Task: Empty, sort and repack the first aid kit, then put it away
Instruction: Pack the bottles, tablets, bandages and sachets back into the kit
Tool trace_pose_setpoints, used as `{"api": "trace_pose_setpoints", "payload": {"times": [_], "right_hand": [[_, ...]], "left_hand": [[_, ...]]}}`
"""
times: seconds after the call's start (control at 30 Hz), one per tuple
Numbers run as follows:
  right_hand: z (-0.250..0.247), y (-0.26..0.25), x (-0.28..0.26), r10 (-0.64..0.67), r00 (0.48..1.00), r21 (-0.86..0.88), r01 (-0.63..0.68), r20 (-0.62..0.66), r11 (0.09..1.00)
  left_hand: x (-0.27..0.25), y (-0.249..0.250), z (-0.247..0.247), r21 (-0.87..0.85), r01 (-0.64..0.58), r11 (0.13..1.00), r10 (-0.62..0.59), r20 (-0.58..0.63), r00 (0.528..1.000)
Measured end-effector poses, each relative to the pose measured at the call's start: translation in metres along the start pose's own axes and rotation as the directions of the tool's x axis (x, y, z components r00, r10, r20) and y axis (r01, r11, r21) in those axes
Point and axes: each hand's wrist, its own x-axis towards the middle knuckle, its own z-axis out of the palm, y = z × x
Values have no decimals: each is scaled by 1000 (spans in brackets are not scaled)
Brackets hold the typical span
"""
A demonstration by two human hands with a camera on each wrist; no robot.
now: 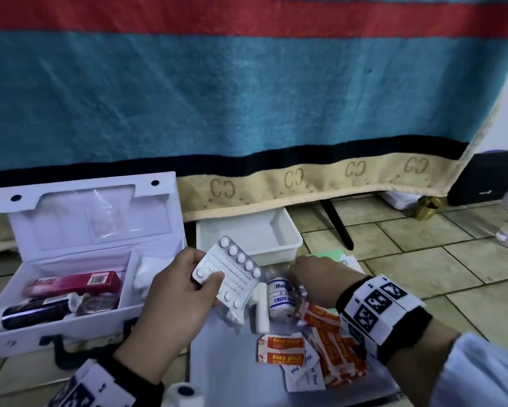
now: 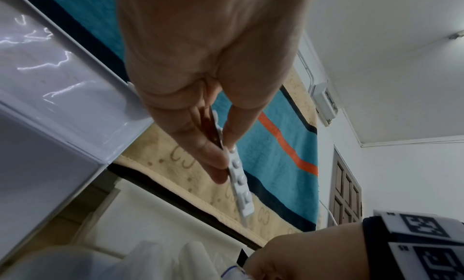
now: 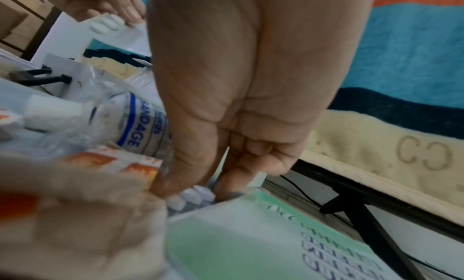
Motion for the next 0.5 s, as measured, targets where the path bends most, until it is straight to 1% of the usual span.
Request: {"api": "trace_pose_setpoints", "payload": {"times": [0.13, 0.17, 0.3, 0.5], "right_hand": [[-5, 7, -4, -59, 997, 99, 53, 57, 994], [-7, 9, -5, -65, 996, 102, 58, 64, 993], [-6, 9, -6, -37, 998, 92, 32, 53, 995], [-5, 6, -2, -4, 999, 128, -2, 49, 992]], "left_hand": [[-2, -2, -1, -17, 9, 1000, -9, -1, 1000], [-2, -3, -1, -19, 10, 1000, -10, -1, 1000], [-3, -4, 0, -21, 21, 1000, -21, 0, 1000], [-3, 0, 3, 15, 11, 1000, -11, 15, 1000]]}}
